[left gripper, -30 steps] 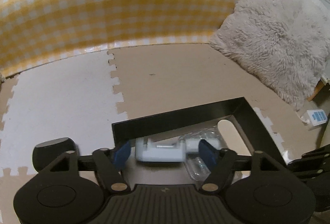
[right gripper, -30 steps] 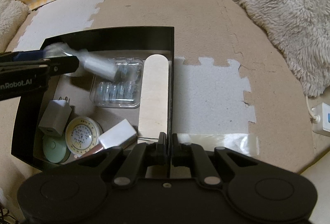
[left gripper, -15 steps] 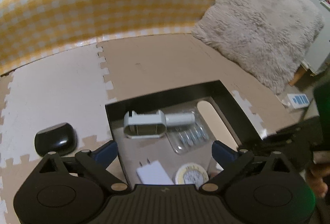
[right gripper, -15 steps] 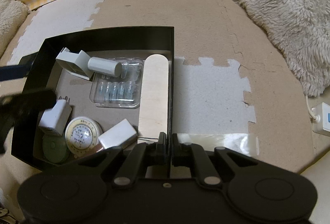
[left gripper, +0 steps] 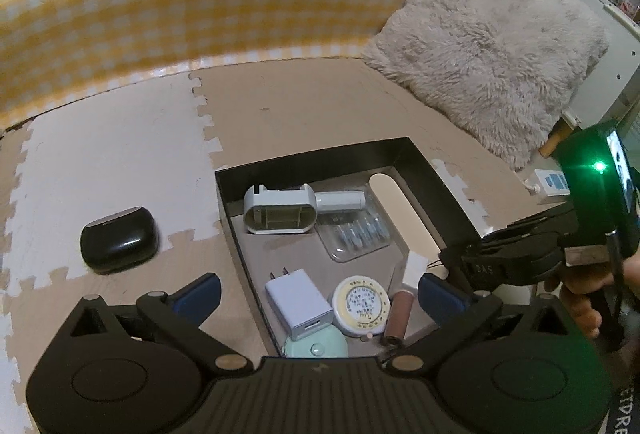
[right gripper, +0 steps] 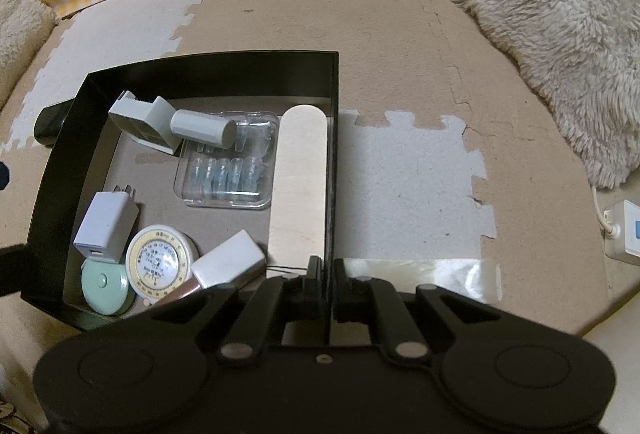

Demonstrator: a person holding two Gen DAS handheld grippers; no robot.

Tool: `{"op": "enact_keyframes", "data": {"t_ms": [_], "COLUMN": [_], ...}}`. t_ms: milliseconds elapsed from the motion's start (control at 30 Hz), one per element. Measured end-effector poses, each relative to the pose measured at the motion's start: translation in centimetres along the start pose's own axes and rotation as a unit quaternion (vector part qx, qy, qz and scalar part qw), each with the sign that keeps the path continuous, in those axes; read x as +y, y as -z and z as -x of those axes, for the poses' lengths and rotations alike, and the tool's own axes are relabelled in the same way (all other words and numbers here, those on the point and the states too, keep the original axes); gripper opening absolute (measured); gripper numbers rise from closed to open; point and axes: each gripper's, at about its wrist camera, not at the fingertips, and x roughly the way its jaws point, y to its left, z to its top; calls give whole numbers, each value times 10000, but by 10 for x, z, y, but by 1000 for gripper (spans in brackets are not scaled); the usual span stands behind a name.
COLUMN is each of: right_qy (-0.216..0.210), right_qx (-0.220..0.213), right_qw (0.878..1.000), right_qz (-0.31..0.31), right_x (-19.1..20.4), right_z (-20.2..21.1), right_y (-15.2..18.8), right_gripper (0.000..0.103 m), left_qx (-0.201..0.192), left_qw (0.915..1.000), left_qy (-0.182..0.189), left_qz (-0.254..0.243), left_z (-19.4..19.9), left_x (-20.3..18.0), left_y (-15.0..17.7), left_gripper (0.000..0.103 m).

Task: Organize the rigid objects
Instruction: 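Move the left tool to the black oval case and grasp it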

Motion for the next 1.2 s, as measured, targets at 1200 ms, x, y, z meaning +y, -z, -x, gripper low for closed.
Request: {"op": "enact_keyframes", "data": {"t_ms": [1200], "right_qy": [44], "right_qx": [13], "right_qw": [10000], "right_qz": [76], "right_x": [2], "right_z": [0], "right_y": [0], "right_gripper": [7], "left_qx": [-476], "left_qw": [9736], "left_qy": [-1558], "left_qz": [1598], "left_z": [-54], "left_x": [140], "left_y": [7], "left_gripper": [103]}}
